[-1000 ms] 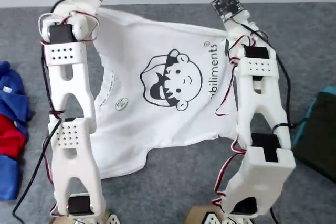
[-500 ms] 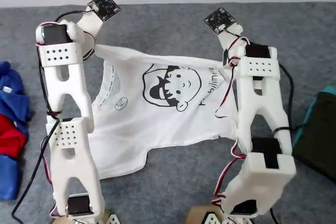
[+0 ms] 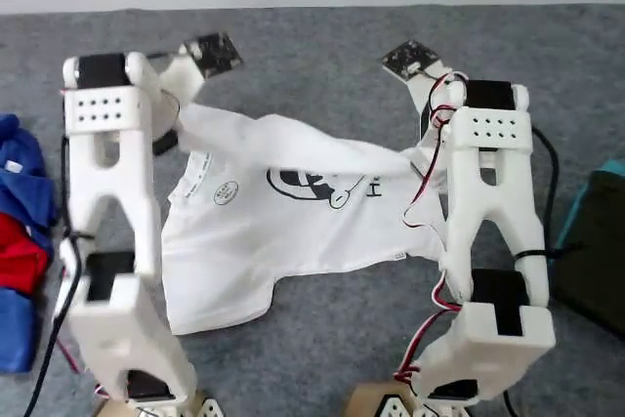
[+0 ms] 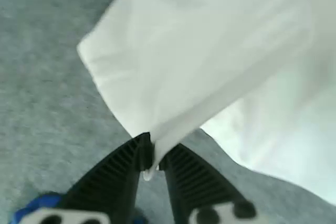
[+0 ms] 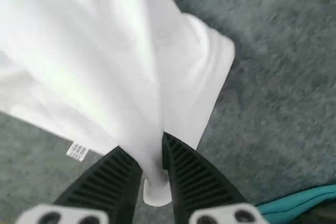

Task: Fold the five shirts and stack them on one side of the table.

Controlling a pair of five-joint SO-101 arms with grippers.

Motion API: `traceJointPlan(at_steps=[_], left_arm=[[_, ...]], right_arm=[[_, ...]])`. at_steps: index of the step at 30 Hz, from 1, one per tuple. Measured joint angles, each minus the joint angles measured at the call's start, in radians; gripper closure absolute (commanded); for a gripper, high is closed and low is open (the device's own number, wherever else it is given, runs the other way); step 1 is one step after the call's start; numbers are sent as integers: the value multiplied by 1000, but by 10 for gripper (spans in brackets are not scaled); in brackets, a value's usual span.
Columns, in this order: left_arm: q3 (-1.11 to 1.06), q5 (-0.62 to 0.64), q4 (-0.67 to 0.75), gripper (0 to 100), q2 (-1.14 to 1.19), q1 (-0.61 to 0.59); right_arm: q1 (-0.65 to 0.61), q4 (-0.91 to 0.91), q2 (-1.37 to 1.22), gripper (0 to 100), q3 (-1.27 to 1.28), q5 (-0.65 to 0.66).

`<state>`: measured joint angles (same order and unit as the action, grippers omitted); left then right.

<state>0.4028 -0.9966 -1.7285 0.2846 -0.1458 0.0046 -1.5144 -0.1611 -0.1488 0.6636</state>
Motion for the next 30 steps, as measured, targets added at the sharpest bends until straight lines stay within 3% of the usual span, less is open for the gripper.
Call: traceJointPlan(at_steps=[6, 16, 24, 30], left_arm=[[-377, -81, 0, 993, -265, 0], [-744, -107, 3, 992, -523, 0], [-858, -155, 2, 990, -588, -31], [-858, -186, 2, 909, -594, -63]], right_arm=[[18, -127, 0, 987, 0, 0], [25, -175, 41, 987, 141, 0], [25, -87, 118, 985, 339, -2], [25, -69, 135, 951, 354, -2]])
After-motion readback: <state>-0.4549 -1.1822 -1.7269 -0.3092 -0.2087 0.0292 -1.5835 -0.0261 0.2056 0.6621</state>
